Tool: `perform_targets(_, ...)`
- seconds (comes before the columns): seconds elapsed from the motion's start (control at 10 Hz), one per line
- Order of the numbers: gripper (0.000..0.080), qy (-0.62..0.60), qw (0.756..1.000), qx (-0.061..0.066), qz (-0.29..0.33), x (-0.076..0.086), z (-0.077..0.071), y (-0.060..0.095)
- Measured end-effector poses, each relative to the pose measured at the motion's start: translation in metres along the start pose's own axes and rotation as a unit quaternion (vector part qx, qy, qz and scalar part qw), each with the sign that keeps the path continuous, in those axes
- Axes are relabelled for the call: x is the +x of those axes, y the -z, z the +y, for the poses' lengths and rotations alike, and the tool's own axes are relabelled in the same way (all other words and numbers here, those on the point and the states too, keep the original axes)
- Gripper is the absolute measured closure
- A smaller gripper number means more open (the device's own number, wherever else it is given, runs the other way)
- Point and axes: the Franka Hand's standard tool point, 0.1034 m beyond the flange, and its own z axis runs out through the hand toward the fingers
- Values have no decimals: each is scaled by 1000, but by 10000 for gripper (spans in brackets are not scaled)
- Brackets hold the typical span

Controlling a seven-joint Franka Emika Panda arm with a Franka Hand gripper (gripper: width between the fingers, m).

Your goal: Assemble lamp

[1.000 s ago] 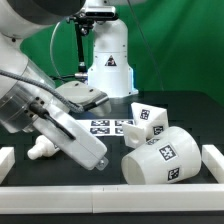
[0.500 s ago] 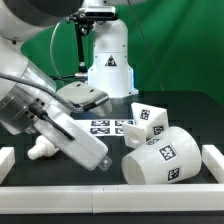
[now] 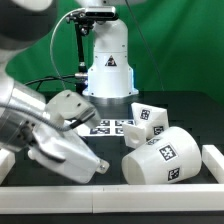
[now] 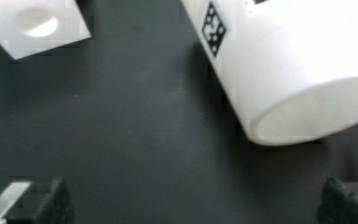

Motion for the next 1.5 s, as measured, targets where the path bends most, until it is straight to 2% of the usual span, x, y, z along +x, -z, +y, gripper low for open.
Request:
perform_targets(0.1,100,-2,1000,-1,-5,5,2,0)
perform_targets(0.3,100,-10,1000,2,1,5,-2,0)
perform_targets(0.6,100,-41,999,9,16,-3,-20,-4)
perform_targets(0.8,100,-38,999,18,30,-9,-31,-15)
perform_targets(1.3,100,-35,999,12,31,-21,-36,-41)
perform_targets(1.5,100,-38,999,9,32,-19,-36,-51)
